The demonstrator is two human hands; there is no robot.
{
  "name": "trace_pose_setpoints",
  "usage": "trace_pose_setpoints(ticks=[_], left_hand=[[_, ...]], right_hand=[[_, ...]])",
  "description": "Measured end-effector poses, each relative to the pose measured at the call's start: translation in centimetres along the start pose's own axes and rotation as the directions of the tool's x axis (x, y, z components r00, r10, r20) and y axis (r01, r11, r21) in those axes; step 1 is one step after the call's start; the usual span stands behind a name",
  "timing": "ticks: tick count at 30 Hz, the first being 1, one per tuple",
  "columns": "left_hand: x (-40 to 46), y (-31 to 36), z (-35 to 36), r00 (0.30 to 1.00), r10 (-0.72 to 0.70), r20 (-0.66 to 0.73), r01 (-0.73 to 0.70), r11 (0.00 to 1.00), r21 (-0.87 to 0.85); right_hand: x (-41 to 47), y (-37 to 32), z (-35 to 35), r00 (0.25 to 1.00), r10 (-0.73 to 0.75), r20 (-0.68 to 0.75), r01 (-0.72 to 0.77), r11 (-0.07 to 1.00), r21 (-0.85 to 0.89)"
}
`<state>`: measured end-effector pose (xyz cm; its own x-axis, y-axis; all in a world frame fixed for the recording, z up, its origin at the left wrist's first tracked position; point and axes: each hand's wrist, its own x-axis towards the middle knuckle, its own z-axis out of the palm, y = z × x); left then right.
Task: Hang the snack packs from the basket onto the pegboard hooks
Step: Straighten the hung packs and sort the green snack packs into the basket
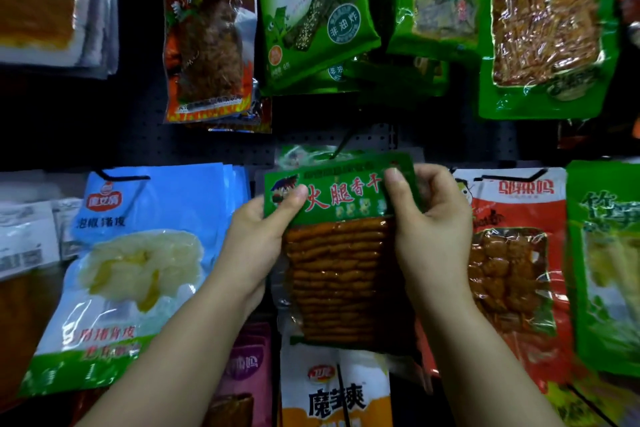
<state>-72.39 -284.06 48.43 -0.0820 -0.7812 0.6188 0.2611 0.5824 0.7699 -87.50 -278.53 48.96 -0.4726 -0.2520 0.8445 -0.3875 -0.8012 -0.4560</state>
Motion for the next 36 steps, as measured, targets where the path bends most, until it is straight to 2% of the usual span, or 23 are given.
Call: trace_pose_setpoints(ticks=[5, 9, 14, 19, 28, 32, 36], left_hand=[[-0.9, 3.9, 0.9, 0.964, 0.267, 0.012, -0.267, 0.964, 0.002], [-0.9, 6.1, 1.7, 0.926, 0.376, 0.023, -0.376, 0.926, 0.023], [0.0, 7.3, 1.9, 0.933, 0.36, -0.021, -0.358, 0.931, 0.069], [0.6, 7.5, 2.3, 0.938, 0.347, -0.019, -0.342, 0.932, 0.12], [1.1, 6.0, 2.0, 0.982, 0.185, -0.025, -0.183, 0.981, 0.071], [1.1, 6.7, 2.1, 0.966, 0.257, -0.027, -0.256, 0.966, 0.039], [1.4, 7.6, 2.6, 0.956, 0.292, -0.024, -0.292, 0.956, 0.002]], right_hand=[[0.6, -2.0, -0.4, 0.999, 0.036, 0.019, -0.038, 0.99, 0.133], [1.7, -3.4, -0.6, 0.999, -0.021, 0.041, 0.015, 0.993, 0.12], [3.1, -4.9, -0.3, 0.996, -0.088, -0.001, 0.088, 0.996, -0.028], [3.9, -4.5, -0.3, 1.0, -0.021, 0.016, 0.023, 0.997, -0.079], [3.4, -3.4, 0.1, 0.999, 0.024, 0.039, -0.018, 0.986, -0.165], [3.6, -3.9, 0.1, 1.0, -0.028, 0.008, 0.029, 0.993, -0.114], [4.3, -4.4, 0.2, 0.996, -0.077, -0.039, 0.071, 0.988, -0.135]])
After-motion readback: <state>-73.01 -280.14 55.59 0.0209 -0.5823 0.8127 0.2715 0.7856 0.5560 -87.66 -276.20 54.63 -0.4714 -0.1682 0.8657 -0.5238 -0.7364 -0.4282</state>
